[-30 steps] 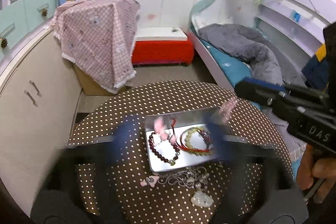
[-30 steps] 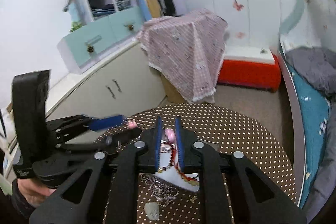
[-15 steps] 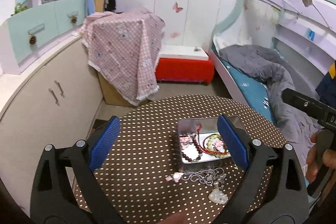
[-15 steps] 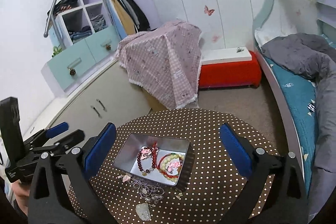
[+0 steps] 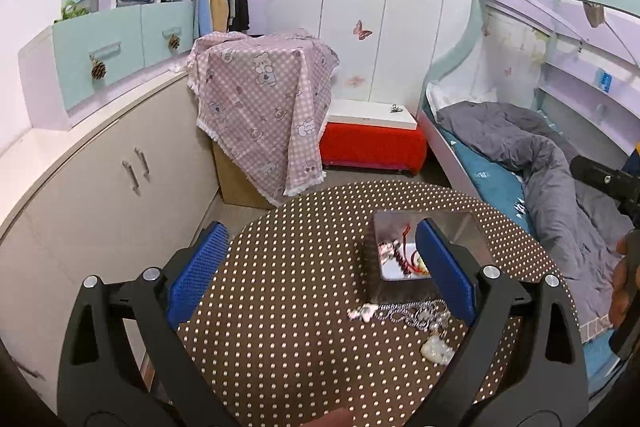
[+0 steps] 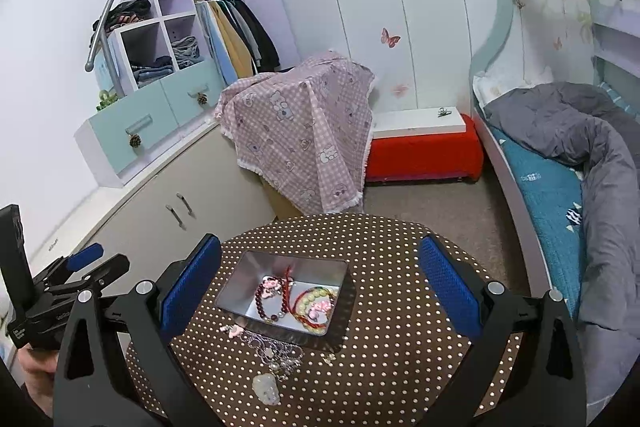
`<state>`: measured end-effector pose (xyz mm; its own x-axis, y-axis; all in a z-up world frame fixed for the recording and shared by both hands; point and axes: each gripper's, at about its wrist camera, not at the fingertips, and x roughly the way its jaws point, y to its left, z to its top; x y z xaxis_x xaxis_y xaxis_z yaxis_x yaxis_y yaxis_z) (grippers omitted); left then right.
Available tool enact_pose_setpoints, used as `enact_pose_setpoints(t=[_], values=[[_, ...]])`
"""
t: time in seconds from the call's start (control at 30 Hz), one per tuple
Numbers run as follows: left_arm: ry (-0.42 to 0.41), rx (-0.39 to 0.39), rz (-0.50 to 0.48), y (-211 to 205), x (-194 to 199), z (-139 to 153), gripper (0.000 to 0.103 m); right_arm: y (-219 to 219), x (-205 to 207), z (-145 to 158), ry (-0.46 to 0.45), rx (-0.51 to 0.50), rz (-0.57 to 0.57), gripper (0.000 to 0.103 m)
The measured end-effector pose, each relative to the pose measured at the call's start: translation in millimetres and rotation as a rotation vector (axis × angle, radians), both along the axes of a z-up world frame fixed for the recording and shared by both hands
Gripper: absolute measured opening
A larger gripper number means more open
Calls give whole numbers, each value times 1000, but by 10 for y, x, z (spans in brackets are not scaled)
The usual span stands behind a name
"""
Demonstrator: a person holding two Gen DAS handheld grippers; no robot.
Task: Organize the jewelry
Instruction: 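Move both grippers back toward the silver chain and small charms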
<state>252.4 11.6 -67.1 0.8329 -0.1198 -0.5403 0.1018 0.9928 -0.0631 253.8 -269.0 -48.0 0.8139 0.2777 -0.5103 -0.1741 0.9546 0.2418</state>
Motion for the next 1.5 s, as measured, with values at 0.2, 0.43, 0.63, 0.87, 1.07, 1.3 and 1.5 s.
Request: enact_pose_setpoints(t=[0.2,0.43,0.63,0.87,1.07,1.3,1.5], values=[[51,22,0,94,-61,-227,93,-44,-166,-180,31,-17,-15,95],[110,58,-15,73,-82,-521,93,-60,-267,-569,125,-51,-35,95],[133,123,-60,-61,-115,-736,93,-6,-298,-863,198,-65,-29,95],[187,196,-112,-247,67,-1060,93,85,-257,-1056,250,-75,-12,95],[238,195,-146,-282,325,-1277,93,152,-192,-1191,283,-101,-6,95],[283,154,-180,-273,507,-1346,69,204,-94,-1340,309,-123,-1,95],[286,155,-199,-308,482,-1353,43,340,60,-1451,314,-162,18,86]])
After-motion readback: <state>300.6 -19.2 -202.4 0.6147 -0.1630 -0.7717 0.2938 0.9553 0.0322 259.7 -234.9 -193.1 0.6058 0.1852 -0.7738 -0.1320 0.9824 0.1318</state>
